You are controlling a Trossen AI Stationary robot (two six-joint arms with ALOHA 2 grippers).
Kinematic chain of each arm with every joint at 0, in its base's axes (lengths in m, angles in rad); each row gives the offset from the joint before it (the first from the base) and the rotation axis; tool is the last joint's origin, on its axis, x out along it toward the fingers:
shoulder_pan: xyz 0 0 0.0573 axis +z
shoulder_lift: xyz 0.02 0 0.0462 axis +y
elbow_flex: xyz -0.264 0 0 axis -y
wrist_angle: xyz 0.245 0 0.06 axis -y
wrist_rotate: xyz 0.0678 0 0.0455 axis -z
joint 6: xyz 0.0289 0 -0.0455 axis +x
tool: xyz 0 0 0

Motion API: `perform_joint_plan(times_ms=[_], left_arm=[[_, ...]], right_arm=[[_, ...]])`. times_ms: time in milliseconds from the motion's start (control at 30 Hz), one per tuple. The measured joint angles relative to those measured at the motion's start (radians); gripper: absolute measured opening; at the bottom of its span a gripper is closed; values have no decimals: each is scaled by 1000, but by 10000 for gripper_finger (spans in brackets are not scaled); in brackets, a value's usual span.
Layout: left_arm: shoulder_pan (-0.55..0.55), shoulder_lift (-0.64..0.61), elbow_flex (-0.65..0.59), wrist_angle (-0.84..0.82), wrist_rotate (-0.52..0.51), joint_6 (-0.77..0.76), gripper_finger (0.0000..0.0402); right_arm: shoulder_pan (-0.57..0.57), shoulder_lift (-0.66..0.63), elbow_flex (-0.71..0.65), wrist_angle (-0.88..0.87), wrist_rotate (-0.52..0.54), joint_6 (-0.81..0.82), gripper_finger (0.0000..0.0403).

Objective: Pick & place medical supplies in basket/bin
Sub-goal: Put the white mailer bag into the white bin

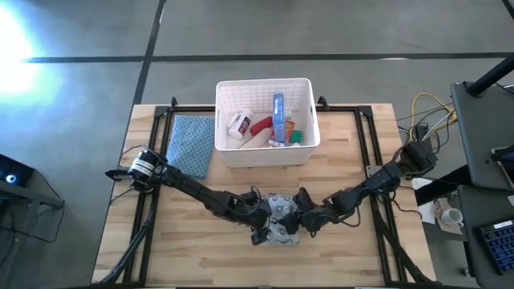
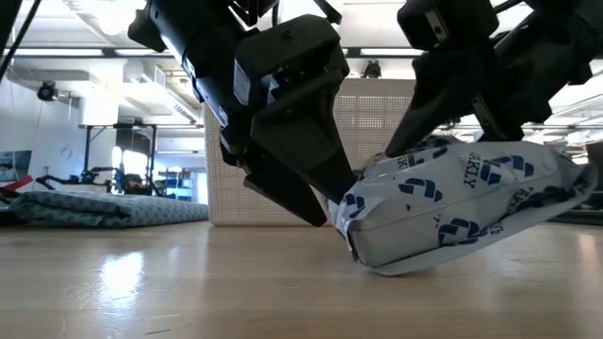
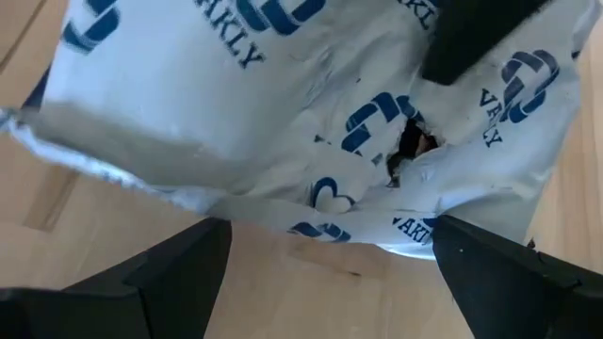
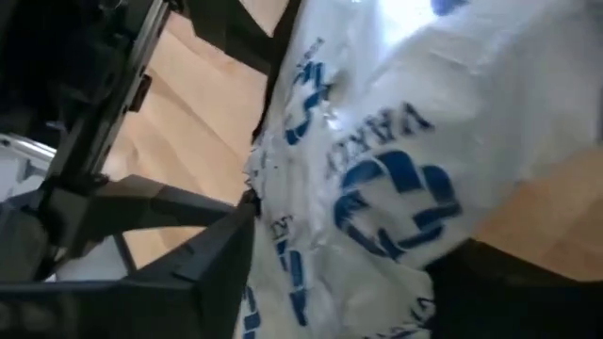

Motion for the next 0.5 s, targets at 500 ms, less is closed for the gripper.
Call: perform_joint_plan(times_ms=[500], left_arm=[[-44,-291,0,-168,-70,-236,342]], right_arm=[[-13,-70,83,14,12,-296,117]])
